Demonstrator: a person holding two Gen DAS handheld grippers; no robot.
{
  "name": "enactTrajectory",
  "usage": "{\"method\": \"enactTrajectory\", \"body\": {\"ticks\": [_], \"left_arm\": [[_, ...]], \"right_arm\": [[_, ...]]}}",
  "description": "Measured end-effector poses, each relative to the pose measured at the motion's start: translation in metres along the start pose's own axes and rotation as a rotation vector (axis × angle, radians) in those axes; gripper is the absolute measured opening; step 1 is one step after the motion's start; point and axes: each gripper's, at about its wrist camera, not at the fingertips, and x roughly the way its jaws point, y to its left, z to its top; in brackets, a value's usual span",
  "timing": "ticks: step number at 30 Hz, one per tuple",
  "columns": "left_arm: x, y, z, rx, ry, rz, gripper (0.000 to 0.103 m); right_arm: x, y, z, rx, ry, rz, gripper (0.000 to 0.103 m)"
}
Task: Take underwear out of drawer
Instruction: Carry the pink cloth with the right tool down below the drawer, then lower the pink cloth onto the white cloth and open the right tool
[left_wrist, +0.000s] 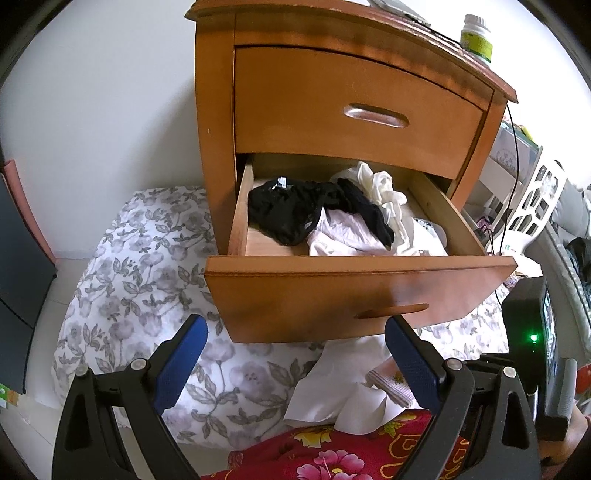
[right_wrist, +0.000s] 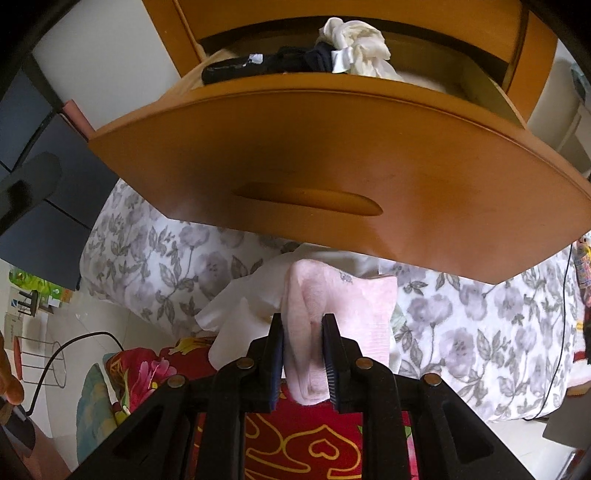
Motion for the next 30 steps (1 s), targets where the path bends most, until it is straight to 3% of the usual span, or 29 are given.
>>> {"method": "enactTrajectory", "body": {"ticks": [9, 13, 15, 21, 27, 30], "left_arm": [[0.006, 0.000, -0.002, 0.006, 0.018, -0.002, 0.097], [0.006, -0.001, -0.002, 0.006, 0.019, -0.001, 0.097], [0.006, -0.002, -0.002, 0.008, 0.017, 0.000, 0.097], [0.002, 0.001, -0.001, 0.001, 0.006, -0.009, 0.097], [-0.005, 0.000, 0.003, 0.002, -0.017, -0.010, 0.097], [-0.005, -0.001, 0.004, 0.002, -0.016, -0.009, 0.097]], "right_arm": [[0.003, 0.002, 0.000, 0.002, 0.013, 0.030, 0.029], [-0.003, 0.003, 0.000, -0.001, -0.004, 0.029, 0.043], [-0.009, 0.002, 0.001, 0.003, -0.020, 0.029, 0.043], [-0.046, -0.005, 0.005, 0.025, -0.112, 0.007, 0.044], [-0.089, -0.014, 0.010, 0.046, -0.222, -0.042, 0.056], [-0.101, -0.019, 0.010, 0.069, -0.253, -0.070, 0.069]]}}
